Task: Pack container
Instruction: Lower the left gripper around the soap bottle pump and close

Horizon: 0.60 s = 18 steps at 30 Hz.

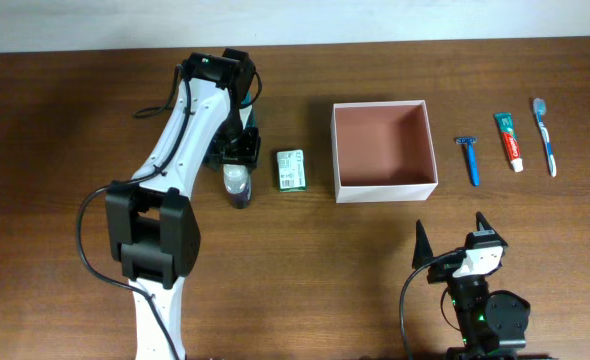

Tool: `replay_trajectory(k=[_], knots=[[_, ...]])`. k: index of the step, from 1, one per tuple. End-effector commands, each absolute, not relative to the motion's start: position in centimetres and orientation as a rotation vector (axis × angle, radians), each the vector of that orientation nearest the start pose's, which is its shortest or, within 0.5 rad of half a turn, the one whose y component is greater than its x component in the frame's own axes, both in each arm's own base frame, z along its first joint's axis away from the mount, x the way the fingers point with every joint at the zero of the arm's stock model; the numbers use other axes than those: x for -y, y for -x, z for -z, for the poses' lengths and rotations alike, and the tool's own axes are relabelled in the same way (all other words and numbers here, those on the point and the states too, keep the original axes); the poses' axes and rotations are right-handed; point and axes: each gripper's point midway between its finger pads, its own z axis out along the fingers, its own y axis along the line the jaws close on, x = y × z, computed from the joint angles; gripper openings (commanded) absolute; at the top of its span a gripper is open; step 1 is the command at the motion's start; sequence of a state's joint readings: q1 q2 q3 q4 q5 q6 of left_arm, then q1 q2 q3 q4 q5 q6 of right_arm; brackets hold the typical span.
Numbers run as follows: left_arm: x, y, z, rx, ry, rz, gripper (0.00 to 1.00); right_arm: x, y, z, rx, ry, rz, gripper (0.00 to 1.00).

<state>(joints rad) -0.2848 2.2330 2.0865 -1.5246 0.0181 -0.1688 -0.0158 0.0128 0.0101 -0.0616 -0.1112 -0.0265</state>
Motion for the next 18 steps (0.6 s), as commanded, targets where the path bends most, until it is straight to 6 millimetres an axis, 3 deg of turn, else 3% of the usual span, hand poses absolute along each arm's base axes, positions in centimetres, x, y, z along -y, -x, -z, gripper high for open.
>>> replay_trajectory(k=[1,10,18], knots=[[11.78,-38.86,-10.07,-3.249,-0.183,0.008,0.55,-1.90,-24.52,-15.86,-1.634,0.108,-0.073,0.99],[11.76,-38.79,-10.08,-3.252,-0.184,0.007,0.44,-1.90,-24.52,-15.86,-1.634,0.108,-0.073,0.99],[11.74,-38.75,-10.08,-3.253,-0.184,0.005,0.45,-1.90,-24.52,-15.86,-1.634,0.108,-0.073,0.99]])
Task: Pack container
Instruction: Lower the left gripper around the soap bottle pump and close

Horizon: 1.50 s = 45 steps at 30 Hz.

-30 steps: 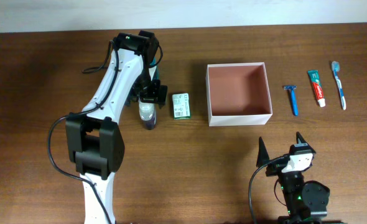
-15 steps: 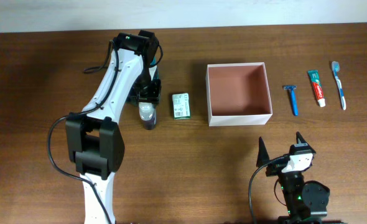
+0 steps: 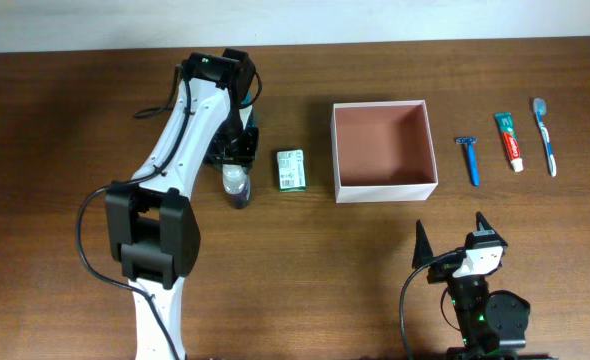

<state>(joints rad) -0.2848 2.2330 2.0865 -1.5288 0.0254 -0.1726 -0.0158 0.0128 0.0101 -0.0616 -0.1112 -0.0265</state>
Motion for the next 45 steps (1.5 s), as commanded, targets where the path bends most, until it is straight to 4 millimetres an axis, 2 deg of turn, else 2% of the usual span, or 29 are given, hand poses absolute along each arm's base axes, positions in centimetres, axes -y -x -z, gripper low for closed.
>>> replay_trajectory(k=[1,2,3,9,16,26,36,40,45], knots=[[11.7,-38.7,-10.1,-3.253,-0.184,0.005,0.55,-1.9,-24.5,-15.9,-1.634,0.108,-0.073,0.99],[11.7,-38.8,-10.1,-3.253,-0.184,0.005,0.64,-1.9,-24.5,-15.9,-1.634,0.108,-0.073,0.99],[11.7,-38.8,-10.1,-3.252,-0.184,0.006,0.67,-1.9,-24.5,-15.9,-1.634,0.108,-0.073,0.99],[11.7,-38.9,-10.1,-3.248,-0.184,0.007,0.59,-1.9,-24.5,-15.9,-1.634,0.108,-0.073,0.99],[11.5,-38.0,-10.4,-3.282,-0.185,-0.007,0.59,-1.9,-24.5,-15.9,-1.634,0.108,-0.073,0.99],[11.8,-39.4,-12.3,-3.215,-0.182,0.013,0.60,-1.9,-24.5,-15.9,-1.634,0.108,-0.073,0.99],[11.6,-38.6,-13.0,-3.244,-0.183,0.003,0.59,-1.9,-24.5,-15.9,-1.634,0.108,-0.073,0.99],[11.6,-38.6,-13.0,-3.240,-0.183,0.005,0.44,-1.9,-24.5,-15.9,-1.634,0.108,-0.073,0.99],[11.7,-38.9,-13.0,-3.231,-0.183,0.008,0.43,-1.9,-24.5,-15.9,-1.634,0.108,-0.073,0.99]])
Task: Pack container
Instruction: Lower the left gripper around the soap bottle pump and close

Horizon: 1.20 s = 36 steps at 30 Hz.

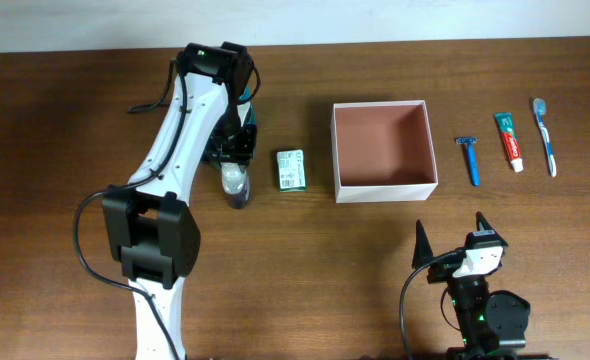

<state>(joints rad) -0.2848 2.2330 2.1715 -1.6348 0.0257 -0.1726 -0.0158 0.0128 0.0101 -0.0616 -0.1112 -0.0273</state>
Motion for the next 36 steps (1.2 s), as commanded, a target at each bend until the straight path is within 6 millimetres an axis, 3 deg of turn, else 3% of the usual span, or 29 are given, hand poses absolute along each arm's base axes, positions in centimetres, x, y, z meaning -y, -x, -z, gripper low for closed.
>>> replay_trajectory(k=[1,25,30,36], knots=[[11.69,-38.89,-12.96,-3.230,-0.182,0.009,0.43,-1.90,-24.52,-15.87,-1.634,0.108,-0.073,0.99],[11.97,-39.84,-12.89,-3.190,-0.181,0.023,0.42,-1.90,-24.52,-15.86,-1.634,0.108,-0.073,0.99],[11.97,-39.84,-12.89,-3.190,-0.181,0.023,0.32,-1.90,-24.52,-15.86,-1.634,0.108,-0.073,0.99],[11.95,-39.78,-12.89,-3.193,-0.181,0.022,0.31,-1.90,-24.52,-15.86,-1.634,0.108,-0.073,0.99]])
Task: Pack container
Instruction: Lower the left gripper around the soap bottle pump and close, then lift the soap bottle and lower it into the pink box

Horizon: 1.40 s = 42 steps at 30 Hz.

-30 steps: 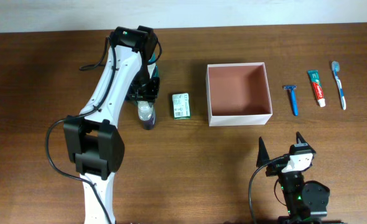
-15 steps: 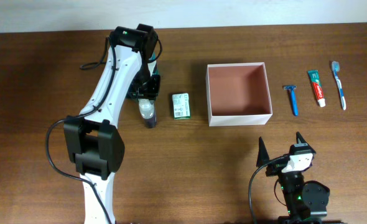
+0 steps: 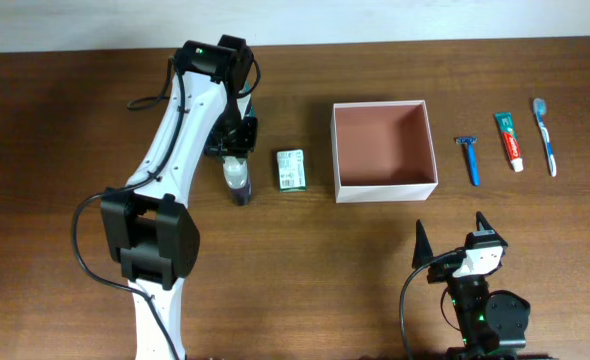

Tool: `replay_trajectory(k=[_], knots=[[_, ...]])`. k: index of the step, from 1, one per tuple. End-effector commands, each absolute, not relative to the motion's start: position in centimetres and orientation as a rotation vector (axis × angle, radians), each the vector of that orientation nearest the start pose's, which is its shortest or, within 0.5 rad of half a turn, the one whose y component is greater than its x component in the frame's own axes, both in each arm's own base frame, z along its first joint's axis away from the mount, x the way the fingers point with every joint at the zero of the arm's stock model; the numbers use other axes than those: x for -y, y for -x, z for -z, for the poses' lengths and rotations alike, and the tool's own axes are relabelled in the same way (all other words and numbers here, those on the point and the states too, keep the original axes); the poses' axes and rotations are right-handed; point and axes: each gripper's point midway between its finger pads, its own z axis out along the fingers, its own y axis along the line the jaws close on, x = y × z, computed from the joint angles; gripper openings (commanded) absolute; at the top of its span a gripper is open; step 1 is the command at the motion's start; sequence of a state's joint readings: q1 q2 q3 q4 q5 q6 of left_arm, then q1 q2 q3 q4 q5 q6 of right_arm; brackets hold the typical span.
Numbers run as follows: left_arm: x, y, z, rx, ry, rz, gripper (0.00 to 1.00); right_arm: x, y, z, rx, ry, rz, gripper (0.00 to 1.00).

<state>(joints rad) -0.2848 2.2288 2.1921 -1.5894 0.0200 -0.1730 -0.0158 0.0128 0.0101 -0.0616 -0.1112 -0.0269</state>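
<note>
The white box (image 3: pixel 385 190) with a reddish-brown inside stands open at mid-table. To its left a small clear bottle (image 3: pixel 238 180) with a dark cap lies lengthwise. My left gripper (image 3: pixel 236 150) is shut on the bottle's far end, its fingers mostly hidden under the wrist. A green packet (image 3: pixel 290 169) lies between bottle and box. On the box's right lie a blue razor (image 3: pixel 468 160), a toothpaste tube (image 3: pixel 510 141) and a blue toothbrush (image 3: pixel 545 135). My right gripper (image 3: pixel 453 235) is parked open near the front edge.
The left arm's white links (image 3: pixel 180 130) reach from the front left across the table to the bottle. The right arm's base (image 3: pixel 487 310) sits at the front right. The table's far edge meets a pale wall.
The left wrist has shifted slightly toward the far edge, and the bottle with it by a little. The packet, the box, the items on the right and the right arm have not moved.
At first my left gripper sat over the far end of the bottle lying beside the green packet. It stayed there at the second moment. Then the wrist stood a bit further back, and now the bottle has shifted slightly along with it.
</note>
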Motion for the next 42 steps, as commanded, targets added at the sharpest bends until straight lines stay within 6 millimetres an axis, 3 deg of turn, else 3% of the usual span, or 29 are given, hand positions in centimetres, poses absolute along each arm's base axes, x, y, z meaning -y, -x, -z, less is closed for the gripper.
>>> replay_trajectory(k=[1,9,17,24,35,42], knots=[[11.9,-39.8,-12.9,-3.193,-0.181,0.022,0.31,-1.9,-24.5,-15.9,-1.634,0.108,-0.073,0.99],[12.1,-40.4,-13.6,-3.162,-0.180,0.034,0.26,-1.9,-24.5,-15.9,-1.634,0.108,-0.073,0.99],[13.8,-42.2,-17.0,-3.037,-0.206,0.124,0.26,-1.9,-24.5,-15.9,-1.634,0.108,-0.073,0.99],[17.7,-43.2,-21.6,-2.862,-0.304,0.190,0.26,-1.9,-24.5,-15.9,-1.634,0.108,-0.073,0.99],[23.9,-43.4,-31.5,-2.489,-0.426,0.315,0.26,-1.9,-24.5,-15.9,-1.634,0.108,-0.073,0.99],[28.7,-43.5,-33.2,-2.359,-0.505,0.389,0.26,-1.9,-24.5,-15.9,-1.634,0.108,-0.073,0.99]])
